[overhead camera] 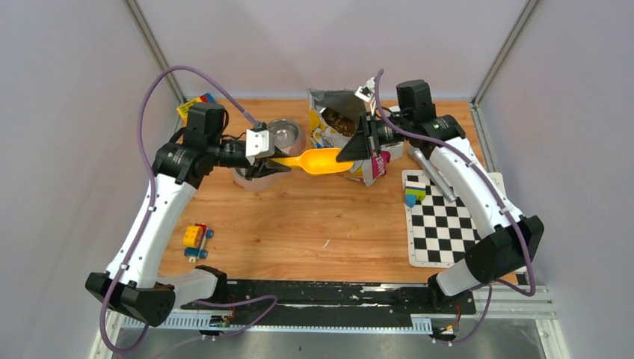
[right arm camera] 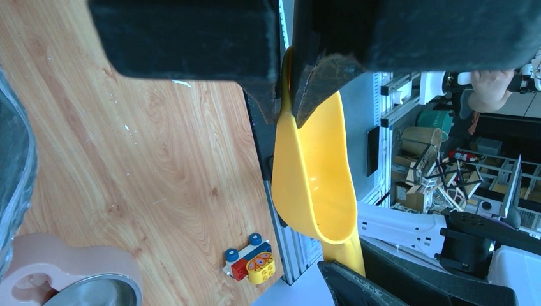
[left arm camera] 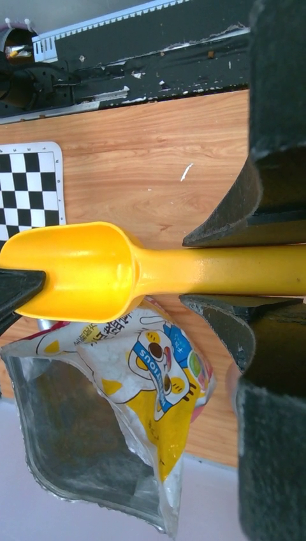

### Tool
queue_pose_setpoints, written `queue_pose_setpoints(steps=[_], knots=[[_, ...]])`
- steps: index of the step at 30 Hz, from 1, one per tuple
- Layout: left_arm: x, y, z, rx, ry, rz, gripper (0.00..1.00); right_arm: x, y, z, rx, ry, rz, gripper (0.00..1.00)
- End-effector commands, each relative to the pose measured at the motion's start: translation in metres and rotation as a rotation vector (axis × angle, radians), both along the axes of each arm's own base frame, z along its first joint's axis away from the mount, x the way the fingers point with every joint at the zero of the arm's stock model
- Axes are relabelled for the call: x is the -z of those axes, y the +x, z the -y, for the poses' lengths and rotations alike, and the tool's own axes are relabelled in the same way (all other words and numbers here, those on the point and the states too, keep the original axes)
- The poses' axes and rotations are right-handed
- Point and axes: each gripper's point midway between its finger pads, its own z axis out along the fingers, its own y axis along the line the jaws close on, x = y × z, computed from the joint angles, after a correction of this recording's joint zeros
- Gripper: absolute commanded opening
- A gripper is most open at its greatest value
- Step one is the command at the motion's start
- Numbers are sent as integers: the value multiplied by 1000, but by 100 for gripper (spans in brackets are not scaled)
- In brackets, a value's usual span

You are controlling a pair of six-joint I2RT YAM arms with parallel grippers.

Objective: Serve the pet food
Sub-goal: Adjust the spatula.

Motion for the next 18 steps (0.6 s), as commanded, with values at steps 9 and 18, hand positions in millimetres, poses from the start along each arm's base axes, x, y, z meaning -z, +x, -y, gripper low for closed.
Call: queue_pose_setpoints(steps=[9, 18], knots=[[-17, -2, 4, -10, -42, -23, 0, -30, -14, -1, -96, 104, 77, 0], [-30, 1, 8, -30, -86, -65, 0, -20, -4, 3, -67, 87, 76, 17]])
